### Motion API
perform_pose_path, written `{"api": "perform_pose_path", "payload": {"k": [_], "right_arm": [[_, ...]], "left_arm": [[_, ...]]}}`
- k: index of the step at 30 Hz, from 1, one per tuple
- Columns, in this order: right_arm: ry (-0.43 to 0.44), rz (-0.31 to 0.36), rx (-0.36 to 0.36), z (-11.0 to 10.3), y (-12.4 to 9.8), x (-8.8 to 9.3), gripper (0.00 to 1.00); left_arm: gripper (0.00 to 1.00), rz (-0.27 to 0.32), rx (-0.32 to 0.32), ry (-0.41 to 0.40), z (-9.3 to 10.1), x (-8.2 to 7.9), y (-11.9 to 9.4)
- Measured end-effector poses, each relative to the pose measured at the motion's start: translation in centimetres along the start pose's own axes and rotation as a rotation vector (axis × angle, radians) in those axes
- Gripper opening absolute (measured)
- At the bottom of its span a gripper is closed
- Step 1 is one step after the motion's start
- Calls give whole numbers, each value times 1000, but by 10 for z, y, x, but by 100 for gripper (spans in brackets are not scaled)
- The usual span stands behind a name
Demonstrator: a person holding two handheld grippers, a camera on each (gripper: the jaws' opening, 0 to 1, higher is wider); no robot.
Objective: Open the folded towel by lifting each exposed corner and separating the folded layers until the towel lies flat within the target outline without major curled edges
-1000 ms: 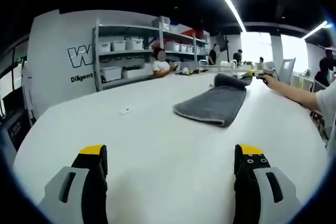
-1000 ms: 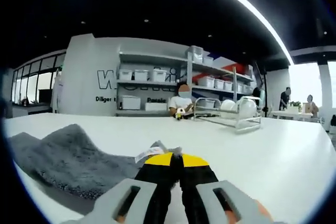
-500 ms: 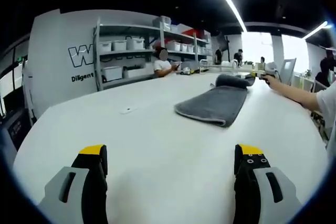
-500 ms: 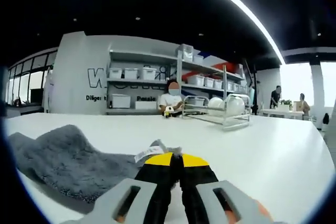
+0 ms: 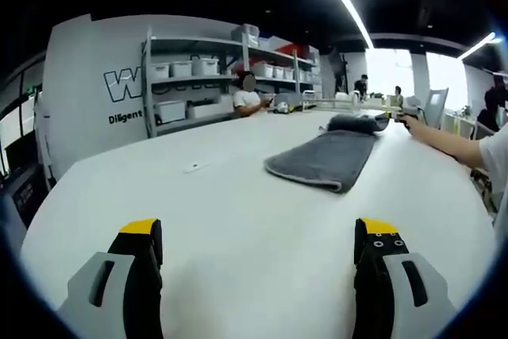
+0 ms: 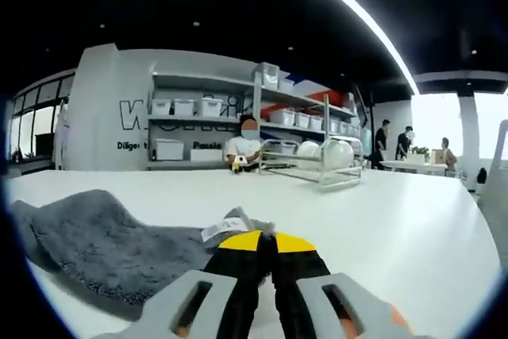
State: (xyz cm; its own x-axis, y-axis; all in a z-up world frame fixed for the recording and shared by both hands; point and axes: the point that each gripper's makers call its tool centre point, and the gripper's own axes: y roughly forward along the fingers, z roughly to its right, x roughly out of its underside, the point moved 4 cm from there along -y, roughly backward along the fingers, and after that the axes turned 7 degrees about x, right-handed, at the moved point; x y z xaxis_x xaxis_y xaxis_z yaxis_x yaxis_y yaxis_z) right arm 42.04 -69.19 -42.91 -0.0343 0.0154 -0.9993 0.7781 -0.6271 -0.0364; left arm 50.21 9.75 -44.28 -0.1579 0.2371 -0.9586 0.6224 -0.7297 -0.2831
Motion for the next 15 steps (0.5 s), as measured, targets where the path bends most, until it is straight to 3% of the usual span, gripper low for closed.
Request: {"api": "perform_pose_path", "payload": {"k": [15], "right_arm": [[79,-19,99,34,1,9,0]], "left_arm": [[99,-21,-3,-3,-4,5,3]]}}
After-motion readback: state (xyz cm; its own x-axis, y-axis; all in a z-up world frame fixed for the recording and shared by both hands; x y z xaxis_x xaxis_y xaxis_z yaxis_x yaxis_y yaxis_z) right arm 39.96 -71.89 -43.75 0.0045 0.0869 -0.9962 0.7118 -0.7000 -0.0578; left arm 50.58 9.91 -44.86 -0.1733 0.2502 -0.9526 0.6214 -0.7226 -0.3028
